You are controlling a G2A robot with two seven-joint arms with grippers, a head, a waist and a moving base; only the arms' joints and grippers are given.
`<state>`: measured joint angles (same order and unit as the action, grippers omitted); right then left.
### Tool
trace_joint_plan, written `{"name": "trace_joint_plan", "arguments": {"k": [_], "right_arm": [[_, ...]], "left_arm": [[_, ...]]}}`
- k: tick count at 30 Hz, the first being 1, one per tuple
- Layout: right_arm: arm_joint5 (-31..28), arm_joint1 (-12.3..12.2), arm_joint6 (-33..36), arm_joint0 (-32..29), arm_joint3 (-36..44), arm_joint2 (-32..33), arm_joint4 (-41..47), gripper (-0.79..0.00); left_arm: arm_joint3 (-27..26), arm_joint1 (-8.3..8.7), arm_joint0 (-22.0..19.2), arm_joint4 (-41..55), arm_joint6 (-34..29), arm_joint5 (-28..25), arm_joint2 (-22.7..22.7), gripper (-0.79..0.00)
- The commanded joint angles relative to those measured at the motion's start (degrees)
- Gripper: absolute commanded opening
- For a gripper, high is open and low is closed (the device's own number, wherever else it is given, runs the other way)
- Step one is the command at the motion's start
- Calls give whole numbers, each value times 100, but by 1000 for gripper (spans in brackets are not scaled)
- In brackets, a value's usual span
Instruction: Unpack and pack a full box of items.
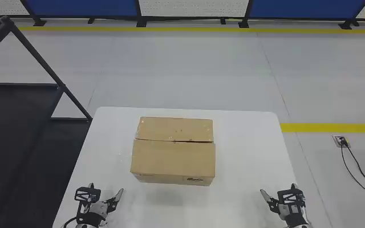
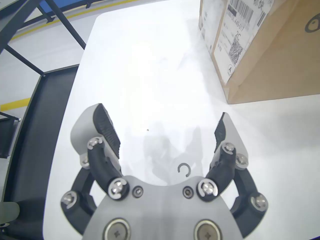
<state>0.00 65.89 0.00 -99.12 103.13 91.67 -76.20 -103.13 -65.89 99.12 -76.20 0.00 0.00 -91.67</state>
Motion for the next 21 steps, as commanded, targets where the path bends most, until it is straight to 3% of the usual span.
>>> {"name": "trace_joint_plan", "arguments": {"k": [1,18,21], "right_arm": [[0,0,0,0,0,0,0,0],[-14,2,-13,6,7,-7,-2,0],[-282,2,49,66,154,-95,-19,0]], "left_arm": [[0,0,0,0,0,0,0,-1],[-1,0,-10,-5,-2,5,-10,0],[-18,-2,-27,82,149,-66,-110,0]]}}
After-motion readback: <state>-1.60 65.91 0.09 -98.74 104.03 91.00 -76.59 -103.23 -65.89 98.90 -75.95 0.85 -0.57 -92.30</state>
